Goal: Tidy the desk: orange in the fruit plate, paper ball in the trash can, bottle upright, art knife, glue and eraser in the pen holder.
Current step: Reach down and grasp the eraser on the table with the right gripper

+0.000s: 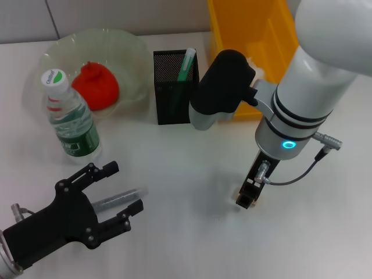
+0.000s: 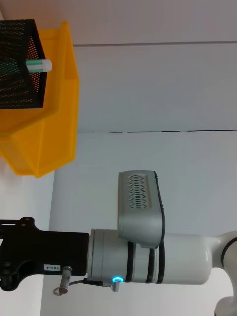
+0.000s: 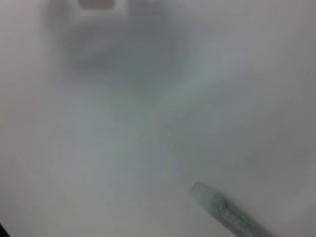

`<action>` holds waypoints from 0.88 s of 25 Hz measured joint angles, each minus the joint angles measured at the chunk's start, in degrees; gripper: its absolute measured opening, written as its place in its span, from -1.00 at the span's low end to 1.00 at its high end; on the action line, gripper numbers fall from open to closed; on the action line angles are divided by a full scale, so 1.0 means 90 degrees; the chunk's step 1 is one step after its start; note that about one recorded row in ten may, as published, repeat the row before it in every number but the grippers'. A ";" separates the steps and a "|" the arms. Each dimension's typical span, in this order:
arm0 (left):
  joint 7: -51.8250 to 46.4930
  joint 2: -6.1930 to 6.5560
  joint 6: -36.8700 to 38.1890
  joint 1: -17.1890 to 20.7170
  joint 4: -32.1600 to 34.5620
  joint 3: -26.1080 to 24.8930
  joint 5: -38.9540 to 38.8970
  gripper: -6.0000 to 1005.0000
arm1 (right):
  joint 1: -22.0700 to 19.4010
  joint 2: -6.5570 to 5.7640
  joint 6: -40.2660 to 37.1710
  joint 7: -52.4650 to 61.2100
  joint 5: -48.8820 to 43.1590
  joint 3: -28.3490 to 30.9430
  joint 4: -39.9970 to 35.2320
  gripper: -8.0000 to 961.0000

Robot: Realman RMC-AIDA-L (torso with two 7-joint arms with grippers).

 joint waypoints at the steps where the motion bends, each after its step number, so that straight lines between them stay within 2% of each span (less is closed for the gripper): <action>1: 0.0000 0.0005 0.0005 0.0005 0.0000 0.0000 0.0002 0.44 | 0.0006 0.0000 0.0013 0.0007 0.0000 -0.0007 0.0017 0.37; 4: 0.0000 0.0008 0.0008 0.0006 0.0000 0.0000 0.0002 0.44 | 0.0006 0.0000 0.0098 0.0032 0.0000 -0.0058 0.0040 0.21; 22: 0.0008 0.0021 0.0038 0.0018 0.0004 -0.0001 0.0001 0.43 | 0.0018 0.0010 0.0116 0.0115 0.0172 -0.0165 0.0138 0.17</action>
